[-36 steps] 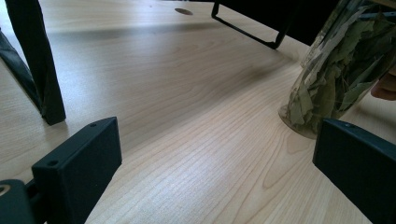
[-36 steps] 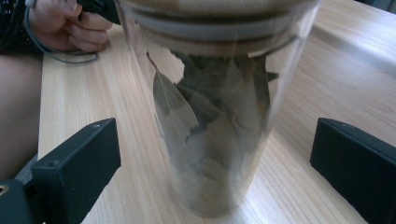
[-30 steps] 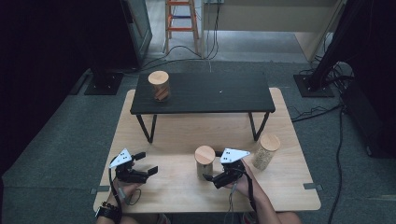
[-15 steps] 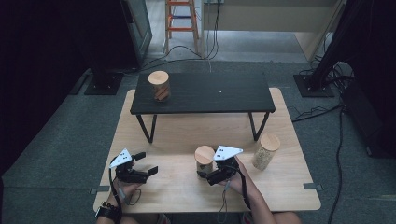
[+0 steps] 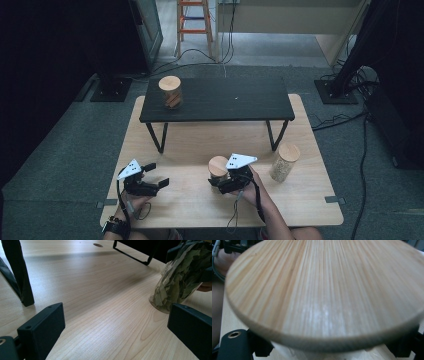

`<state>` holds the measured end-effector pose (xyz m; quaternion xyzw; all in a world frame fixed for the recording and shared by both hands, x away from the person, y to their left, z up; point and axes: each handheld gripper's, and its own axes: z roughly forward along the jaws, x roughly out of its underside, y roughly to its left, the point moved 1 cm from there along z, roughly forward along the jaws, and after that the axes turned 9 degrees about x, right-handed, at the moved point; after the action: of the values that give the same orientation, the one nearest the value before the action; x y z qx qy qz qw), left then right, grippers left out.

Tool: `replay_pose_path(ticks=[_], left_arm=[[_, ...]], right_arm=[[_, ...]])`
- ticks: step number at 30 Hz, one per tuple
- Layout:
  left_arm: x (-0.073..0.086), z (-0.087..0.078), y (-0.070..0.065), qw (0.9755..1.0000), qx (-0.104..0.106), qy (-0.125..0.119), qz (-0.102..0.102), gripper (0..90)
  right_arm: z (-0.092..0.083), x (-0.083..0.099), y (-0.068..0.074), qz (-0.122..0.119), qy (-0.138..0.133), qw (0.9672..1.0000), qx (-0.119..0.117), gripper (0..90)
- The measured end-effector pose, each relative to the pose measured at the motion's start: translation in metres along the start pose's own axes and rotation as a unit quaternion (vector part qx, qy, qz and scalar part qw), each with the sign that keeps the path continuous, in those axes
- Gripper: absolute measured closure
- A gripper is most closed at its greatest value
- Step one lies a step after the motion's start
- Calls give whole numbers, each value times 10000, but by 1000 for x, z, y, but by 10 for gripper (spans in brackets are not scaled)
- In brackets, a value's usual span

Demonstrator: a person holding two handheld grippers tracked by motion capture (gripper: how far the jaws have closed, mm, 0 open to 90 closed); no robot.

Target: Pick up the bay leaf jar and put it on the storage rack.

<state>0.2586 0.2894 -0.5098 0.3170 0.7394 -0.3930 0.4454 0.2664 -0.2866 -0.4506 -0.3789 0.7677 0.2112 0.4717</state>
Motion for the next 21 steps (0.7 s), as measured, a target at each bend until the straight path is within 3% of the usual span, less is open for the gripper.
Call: replay_pose_path(ticks=[7, 9, 15, 21], left_arm=[[0, 0, 0, 10000, -5, 1, -8, 16], [0, 0, 0, 10000, -9, 7, -5, 16], [0, 0, 0, 10000, -17, 3, -8, 16], [0, 0, 0, 10000, -4, -12, -22, 16]], right_arm=[[4, -1, 2, -43, 23, 10000, -30, 168], [3, -1, 1, -74, -4, 9999, -74, 242], [3, -7, 4, -134, 112, 9998, 28, 248], [-2, -6, -2, 150, 107, 9998, 37, 250]])
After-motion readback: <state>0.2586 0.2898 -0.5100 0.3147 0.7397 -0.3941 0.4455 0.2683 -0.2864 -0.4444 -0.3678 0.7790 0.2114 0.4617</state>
